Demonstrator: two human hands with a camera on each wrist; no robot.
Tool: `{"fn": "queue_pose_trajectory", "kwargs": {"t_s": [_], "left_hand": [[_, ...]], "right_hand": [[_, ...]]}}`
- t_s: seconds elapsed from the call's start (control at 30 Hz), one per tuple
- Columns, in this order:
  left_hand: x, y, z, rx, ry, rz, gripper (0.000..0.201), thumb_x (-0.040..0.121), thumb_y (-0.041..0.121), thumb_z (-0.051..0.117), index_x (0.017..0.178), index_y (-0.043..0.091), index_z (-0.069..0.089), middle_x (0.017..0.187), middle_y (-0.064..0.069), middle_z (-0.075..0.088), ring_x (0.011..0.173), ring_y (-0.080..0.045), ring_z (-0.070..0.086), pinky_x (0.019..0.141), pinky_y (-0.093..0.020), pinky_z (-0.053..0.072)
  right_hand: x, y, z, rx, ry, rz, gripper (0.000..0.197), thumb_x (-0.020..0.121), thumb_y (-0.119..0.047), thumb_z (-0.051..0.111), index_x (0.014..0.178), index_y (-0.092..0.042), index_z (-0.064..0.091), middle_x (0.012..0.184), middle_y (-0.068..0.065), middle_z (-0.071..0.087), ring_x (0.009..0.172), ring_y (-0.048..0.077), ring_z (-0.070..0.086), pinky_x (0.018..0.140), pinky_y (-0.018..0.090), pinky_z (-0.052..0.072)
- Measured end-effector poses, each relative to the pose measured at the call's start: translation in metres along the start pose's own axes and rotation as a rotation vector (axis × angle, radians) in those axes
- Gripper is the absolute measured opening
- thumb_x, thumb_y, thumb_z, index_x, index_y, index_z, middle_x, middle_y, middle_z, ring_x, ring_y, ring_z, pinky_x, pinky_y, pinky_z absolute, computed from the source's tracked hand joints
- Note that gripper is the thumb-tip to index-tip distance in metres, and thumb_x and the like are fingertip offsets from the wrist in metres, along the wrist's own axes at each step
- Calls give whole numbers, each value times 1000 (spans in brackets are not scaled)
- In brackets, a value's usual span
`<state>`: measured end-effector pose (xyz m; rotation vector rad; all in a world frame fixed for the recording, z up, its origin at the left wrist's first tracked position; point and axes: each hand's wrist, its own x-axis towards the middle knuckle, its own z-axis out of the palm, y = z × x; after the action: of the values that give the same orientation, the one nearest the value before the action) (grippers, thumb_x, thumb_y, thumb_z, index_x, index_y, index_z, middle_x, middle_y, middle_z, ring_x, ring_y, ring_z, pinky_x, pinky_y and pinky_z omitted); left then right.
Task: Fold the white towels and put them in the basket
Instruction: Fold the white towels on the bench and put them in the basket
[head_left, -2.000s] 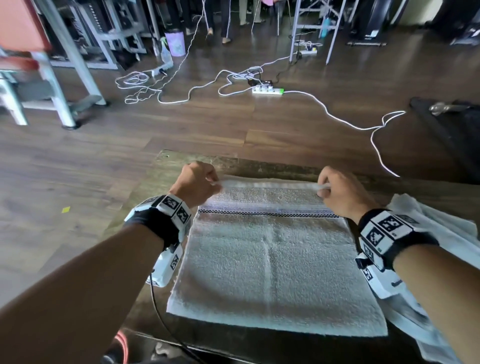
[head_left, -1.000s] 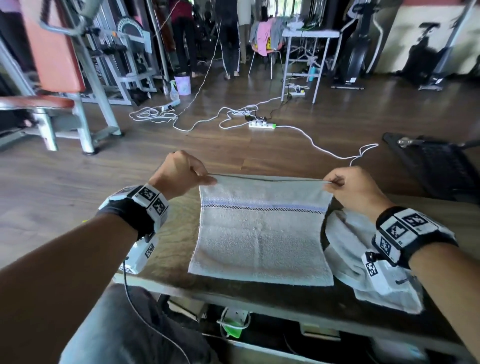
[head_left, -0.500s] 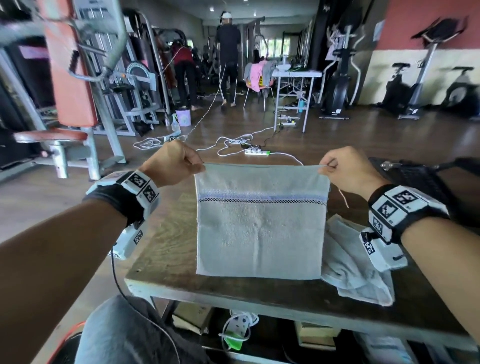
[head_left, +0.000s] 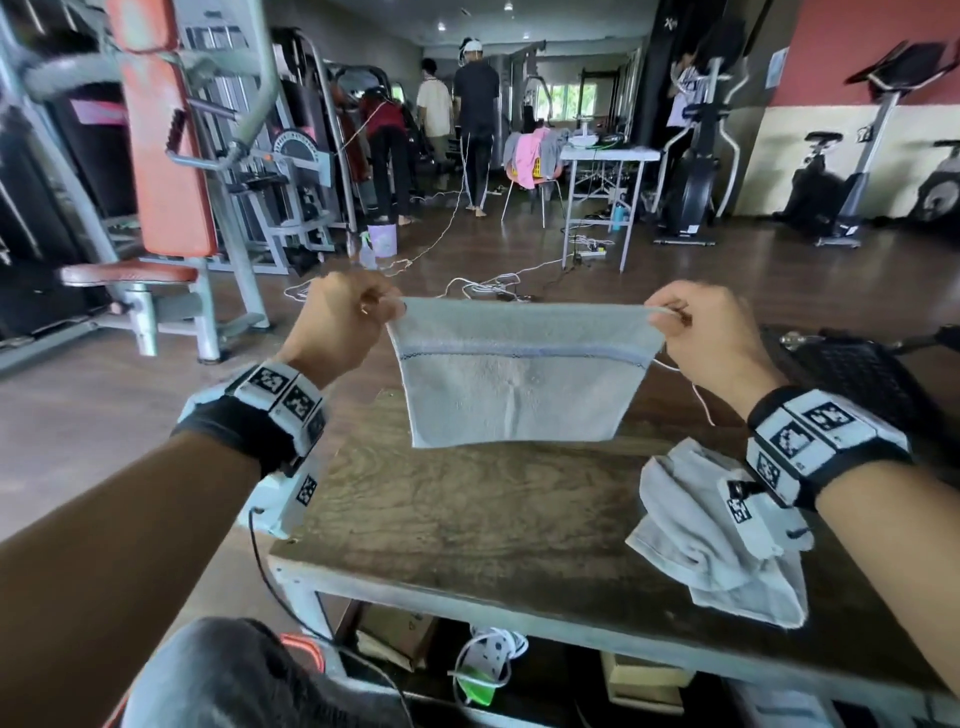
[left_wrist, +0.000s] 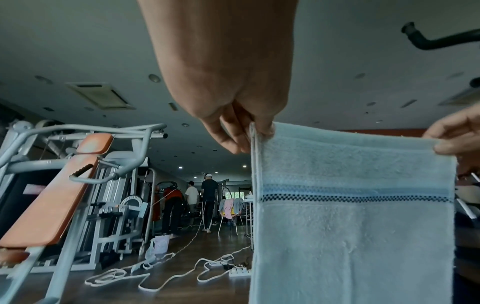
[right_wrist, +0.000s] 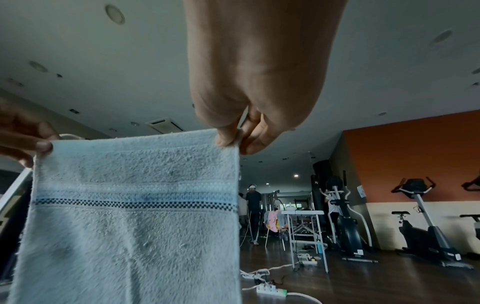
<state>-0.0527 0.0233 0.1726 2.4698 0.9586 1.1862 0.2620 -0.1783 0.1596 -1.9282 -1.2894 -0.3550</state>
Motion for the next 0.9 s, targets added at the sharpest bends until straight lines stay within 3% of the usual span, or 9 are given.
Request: {"fn": "queue_pose_trajectory", "kwargs": {"t_s": [0.1, 0.23, 0.33, 0.43, 0.5, 0.6, 0.77, 0.9], "left_hand": [[-43, -25, 9, -41, -133, -41, 7, 85, 15, 73, 79, 16, 71, 72, 5, 69, 65, -6, 61, 67, -21, 46], [-109, -52, 20, -79, -540, 4, 25, 81, 8, 77, 75, 30, 69, 69, 22, 69, 67, 9, 63, 63, -5, 45], [-146, -61, 28, -4, -842, -102, 16, 82, 21, 77, 78, 35, 70, 81, 18, 73, 79, 6, 67, 73, -8, 48], [-169, -68, 38, -16, -979, -161, 4, 83, 29, 76, 86, 31, 74, 85, 19, 74, 83, 6, 68, 80, -15, 51], [-177, -73, 43, -10, -1001, -197, 7, 83, 32, 75, 90, 29, 75, 87, 19, 73, 84, 6, 67, 84, -19, 52], [-175, -82, 52, 16, -940, -239, 8, 84, 34, 73, 91, 29, 75, 89, 20, 71, 86, 4, 67, 82, -19, 51], [-154, -89, 75, 59, -689, -236, 7, 86, 27, 71, 84, 33, 68, 83, 18, 66, 80, 4, 63, 78, -21, 52], [-136, -93, 97, 74, -533, -250, 3, 87, 23, 71, 88, 20, 73, 87, 6, 69, 79, -8, 64, 77, -25, 52]], "right_hand": [[-41, 14, 8, 45, -222, 15, 6, 91, -13, 69, 92, -17, 74, 89, -3, 74, 83, 16, 67, 77, 30, 52], [-97, 40, 21, 62, -668, 7, 17, 87, -13, 74, 80, -28, 71, 77, -12, 73, 75, 7, 68, 71, 25, 48], [-130, 50, 33, 38, -998, 47, 9, 89, -21, 75, 85, -29, 72, 77, -13, 74, 70, 4, 67, 70, 31, 56], [-150, 55, 43, 60, -1139, 117, 4, 90, -23, 74, 86, -25, 73, 82, -6, 75, 72, 4, 65, 72, 22, 54], [-153, 58, 51, 53, -1163, 137, 6, 90, -23, 73, 84, -21, 73, 84, 0, 75, 73, 8, 65, 70, 22, 54], [-149, 64, 62, 52, -1103, 152, 6, 90, -25, 73, 88, -20, 74, 89, 0, 76, 82, 14, 71, 78, 28, 57], [-129, 71, 88, -14, -839, 176, 8, 94, -22, 68, 87, -21, 73, 86, -2, 74, 83, 19, 69, 81, 40, 57], [-114, 73, 108, -79, -717, 166, 14, 95, -16, 65, 83, -20, 70, 79, -1, 72, 76, 19, 68, 76, 45, 58]]}}
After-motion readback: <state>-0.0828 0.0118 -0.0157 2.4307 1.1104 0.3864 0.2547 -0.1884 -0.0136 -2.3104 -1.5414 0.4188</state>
